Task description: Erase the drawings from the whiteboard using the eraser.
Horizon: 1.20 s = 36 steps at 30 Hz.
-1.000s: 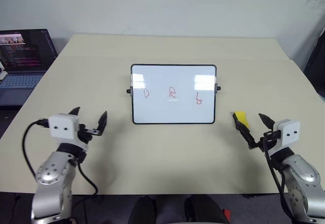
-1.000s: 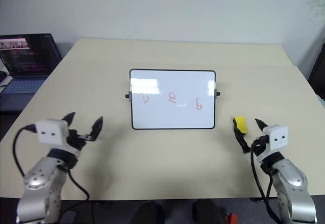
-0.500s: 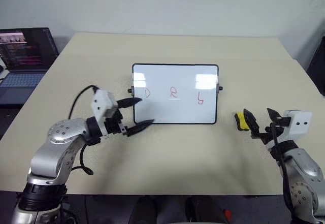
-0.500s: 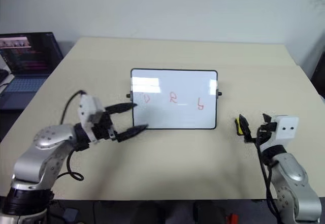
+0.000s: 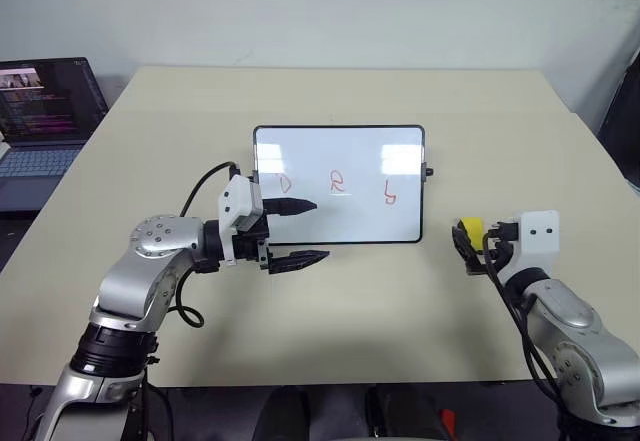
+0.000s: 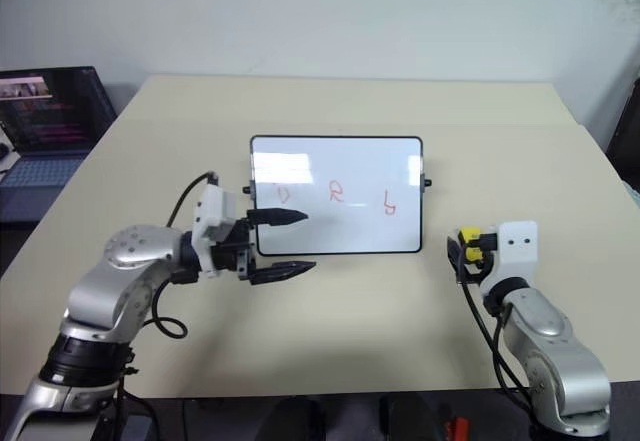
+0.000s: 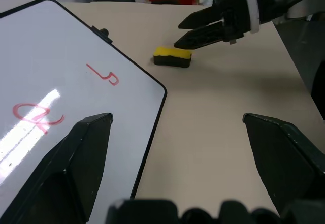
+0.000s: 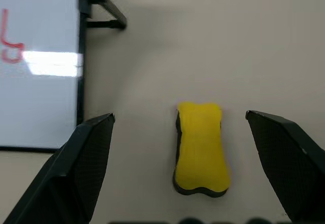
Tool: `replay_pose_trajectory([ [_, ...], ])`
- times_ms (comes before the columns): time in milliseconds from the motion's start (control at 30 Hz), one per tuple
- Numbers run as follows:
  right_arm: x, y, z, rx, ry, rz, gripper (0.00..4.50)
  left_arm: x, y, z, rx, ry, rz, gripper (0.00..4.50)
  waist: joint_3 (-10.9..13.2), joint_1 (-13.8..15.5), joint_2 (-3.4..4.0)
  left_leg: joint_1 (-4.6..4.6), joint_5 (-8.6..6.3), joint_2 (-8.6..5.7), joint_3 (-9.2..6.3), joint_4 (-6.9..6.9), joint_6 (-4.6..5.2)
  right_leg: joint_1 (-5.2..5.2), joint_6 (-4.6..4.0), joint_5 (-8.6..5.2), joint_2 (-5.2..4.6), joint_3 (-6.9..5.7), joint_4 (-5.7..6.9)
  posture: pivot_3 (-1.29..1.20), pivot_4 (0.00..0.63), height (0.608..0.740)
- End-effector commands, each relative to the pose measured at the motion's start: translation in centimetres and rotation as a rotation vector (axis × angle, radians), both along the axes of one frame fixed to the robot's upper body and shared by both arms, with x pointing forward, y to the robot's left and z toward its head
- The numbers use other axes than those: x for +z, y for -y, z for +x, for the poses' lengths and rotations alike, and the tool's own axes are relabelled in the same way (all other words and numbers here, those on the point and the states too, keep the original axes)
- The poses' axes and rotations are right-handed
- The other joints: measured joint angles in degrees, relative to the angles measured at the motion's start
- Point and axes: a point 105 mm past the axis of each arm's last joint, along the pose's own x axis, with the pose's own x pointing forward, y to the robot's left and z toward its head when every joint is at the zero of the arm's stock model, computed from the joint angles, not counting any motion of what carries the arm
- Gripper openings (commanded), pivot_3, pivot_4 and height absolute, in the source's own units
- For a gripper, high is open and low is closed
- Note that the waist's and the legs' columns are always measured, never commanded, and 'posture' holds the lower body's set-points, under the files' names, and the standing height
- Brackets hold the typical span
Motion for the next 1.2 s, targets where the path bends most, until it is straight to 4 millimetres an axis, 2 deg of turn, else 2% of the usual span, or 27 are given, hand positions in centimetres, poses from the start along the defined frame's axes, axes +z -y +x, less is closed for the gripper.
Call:
replay_pose_trajectory([
  [33,0.7,1.0,1.0,-0.045,0.03,-0.024,4.46,1.0,0.4,-0.2,-0.026,0.052,-0.007,4.5,0.0,0.0,0.0,0.0,0.0,0.0,0.01,-0.01,0.0,0.0,0.0,0.0,0.0,0.01,-0.01,0.0,0.15,0.74],
  [400,-0.5,0.7,2.9,-0.015,-0.029,-0.011,4.46,1.2,0.7,-1.5,-0.071,0.062,0.01,4.5,0.0,0.03,0.0,0.0,-0.02,0.02,0.13,-0.02,0.03,-0.05,-0.01,0.01,0.0,0.13,-0.03,0.0,0.15,0.74],
  [933,-2.0,1.4,3.7,-0.013,-0.072,-0.002,4.46,1.2,0.5,-1.5,-0.049,0.062,0.011,4.5,0.0,0.01,0.0,0.01,-0.02,0.02,0.15,-0.02,0.03,-0.05,-0.01,0.01,0.0,0.14,-0.03,0.0,0.15,0.74],
  [1033,-1.7,1.6,4.0,-0.022,-0.051,0.012,3.85,1.3,0.4,-1.5,-0.042,0.061,0.01,4.5,0.0,0.01,0.0,0.01,-0.02,0.02,0.15,-0.02,0.03,-0.05,-0.01,0.01,0.0,0.13,-0.02,0.0,0.15,0.74],
  [1200,-1.8,2.1,4.3,-0.049,-0.046,0.027,2.06,1.0,0.3,-1.5,-0.031,0.054,0.009,4.5,0.0,0.01,0.0,0.01,-0.02,0.02,0.16,-0.02,0.03,-0.05,-0.01,0.01,0.0,0.15,-0.03,0.0,0.15,0.74],
])
